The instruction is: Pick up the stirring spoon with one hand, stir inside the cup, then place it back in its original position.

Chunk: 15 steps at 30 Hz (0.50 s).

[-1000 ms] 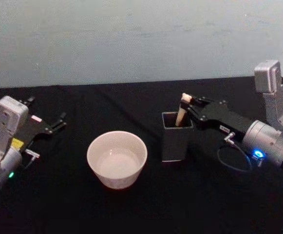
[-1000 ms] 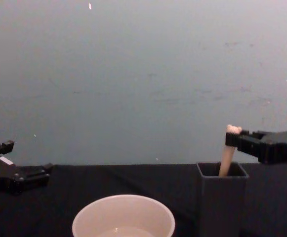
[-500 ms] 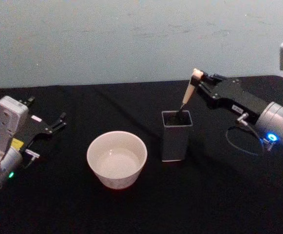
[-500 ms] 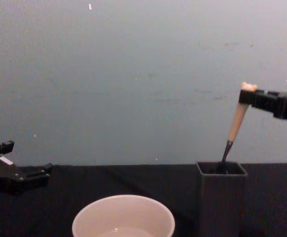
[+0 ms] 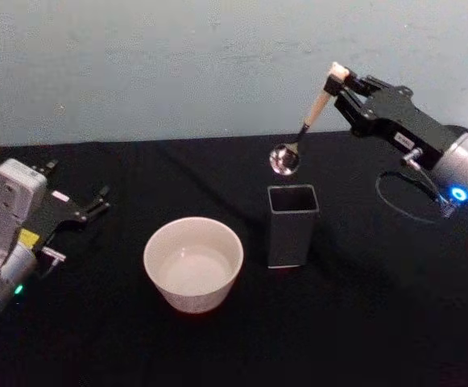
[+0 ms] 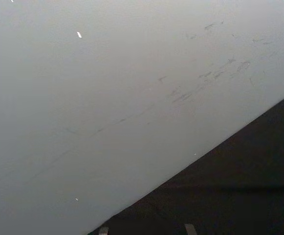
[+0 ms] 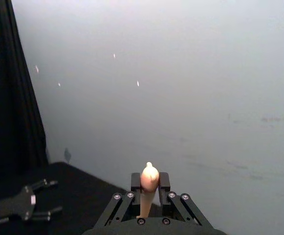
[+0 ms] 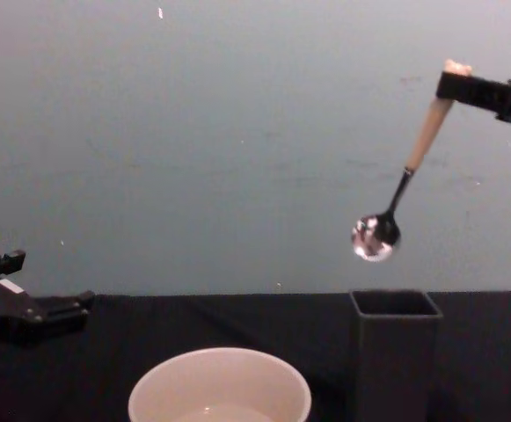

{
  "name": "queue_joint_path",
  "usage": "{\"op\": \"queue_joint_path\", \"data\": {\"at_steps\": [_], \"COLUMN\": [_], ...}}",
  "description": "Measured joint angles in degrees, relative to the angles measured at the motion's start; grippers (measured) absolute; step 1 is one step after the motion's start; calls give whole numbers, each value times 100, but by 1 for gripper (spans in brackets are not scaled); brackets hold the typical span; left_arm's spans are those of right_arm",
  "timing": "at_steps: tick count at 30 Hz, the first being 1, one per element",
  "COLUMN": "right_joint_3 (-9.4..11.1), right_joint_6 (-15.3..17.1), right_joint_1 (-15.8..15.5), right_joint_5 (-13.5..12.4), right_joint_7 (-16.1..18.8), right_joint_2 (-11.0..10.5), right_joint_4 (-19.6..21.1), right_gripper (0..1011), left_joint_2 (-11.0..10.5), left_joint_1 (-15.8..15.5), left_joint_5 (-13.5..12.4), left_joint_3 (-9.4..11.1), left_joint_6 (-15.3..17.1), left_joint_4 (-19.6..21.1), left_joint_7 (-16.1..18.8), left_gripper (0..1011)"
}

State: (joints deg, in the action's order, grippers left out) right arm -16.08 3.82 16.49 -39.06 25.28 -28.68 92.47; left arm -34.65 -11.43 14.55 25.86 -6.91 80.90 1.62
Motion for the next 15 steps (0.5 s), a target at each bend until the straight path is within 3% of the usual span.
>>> {"op": "queue_joint_path", "data": {"at_steps": [7,15], "right_joint_3": [-215,-645], "right_joint_6": [-19,-16], "right_joint_1": [190,358], "right_joint_5": [11,175], "right_joint_7": [-43,101], "right_joint_2": [145,286], "right_joint_4": [-76,-180], "right_gripper": [218,221], "left_joint_2": [0,0], "left_joint_1": [0,0], "left_joint_5": [0,0], "left_joint_3": [0,0], "left_joint_6": [0,0], "left_joint_4": [0,0], "left_joint_7": [0,0], "left_gripper": [1001,1001]}}
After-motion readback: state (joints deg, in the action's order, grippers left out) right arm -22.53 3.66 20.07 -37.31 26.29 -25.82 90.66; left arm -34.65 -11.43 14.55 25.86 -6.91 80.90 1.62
